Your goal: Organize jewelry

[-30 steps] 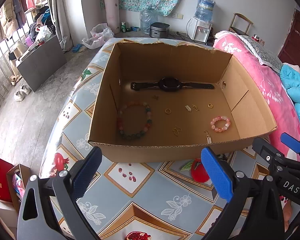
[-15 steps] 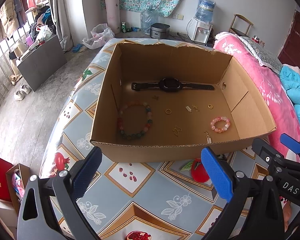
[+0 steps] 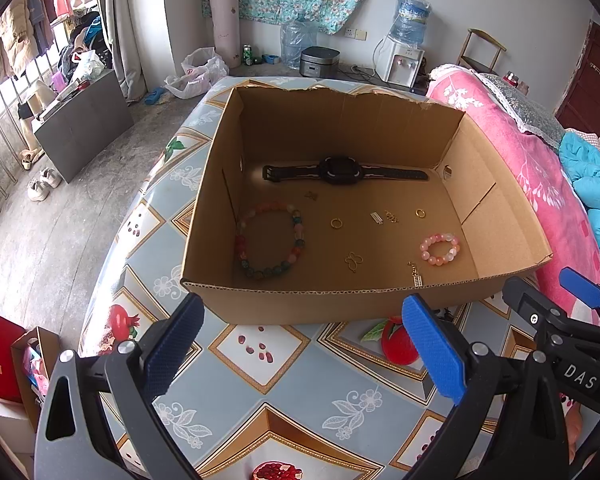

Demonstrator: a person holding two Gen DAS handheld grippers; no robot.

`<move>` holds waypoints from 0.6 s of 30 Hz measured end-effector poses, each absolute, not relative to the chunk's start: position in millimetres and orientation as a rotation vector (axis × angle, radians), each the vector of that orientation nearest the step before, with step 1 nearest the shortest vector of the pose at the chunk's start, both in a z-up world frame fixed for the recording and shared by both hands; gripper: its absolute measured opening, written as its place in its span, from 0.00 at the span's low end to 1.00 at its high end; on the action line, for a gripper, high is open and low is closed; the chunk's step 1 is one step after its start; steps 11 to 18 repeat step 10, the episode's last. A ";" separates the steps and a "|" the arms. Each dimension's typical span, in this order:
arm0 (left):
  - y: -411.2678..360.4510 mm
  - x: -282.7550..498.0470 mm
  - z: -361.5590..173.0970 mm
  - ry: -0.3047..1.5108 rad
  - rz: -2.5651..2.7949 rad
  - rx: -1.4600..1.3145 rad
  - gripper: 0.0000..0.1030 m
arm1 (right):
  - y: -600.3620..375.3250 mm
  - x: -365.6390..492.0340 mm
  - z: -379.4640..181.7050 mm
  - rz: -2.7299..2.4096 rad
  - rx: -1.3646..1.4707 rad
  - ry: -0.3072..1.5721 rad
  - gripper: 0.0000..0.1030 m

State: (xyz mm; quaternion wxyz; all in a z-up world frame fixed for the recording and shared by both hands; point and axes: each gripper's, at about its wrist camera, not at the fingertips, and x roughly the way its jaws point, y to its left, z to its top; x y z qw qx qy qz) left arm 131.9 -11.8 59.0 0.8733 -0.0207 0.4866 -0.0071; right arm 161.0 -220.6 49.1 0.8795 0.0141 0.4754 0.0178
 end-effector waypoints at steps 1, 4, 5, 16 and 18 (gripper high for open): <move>-11.8 131.8 59.0 1.016 -0.014 -0.043 0.95 | -220.5 161.0 49.1 0.037 0.030 0.991 0.92; -12.0 131.5 58.9 1.017 -0.014 -0.045 0.95 | -220.9 160.9 48.9 0.037 0.029 0.991 0.92; -11.9 131.7 59.0 1.017 -0.013 -0.045 0.95 | -220.8 160.8 49.1 0.037 0.029 0.991 0.92; -12.0 131.1 60.2 1.018 -0.012 -0.046 0.95 | -221.2 161.0 48.8 0.037 0.029 0.992 0.92; -12.0 131.1 60.2 1.018 -0.012 -0.046 0.95 | -221.2 161.0 48.8 0.037 0.029 0.992 0.92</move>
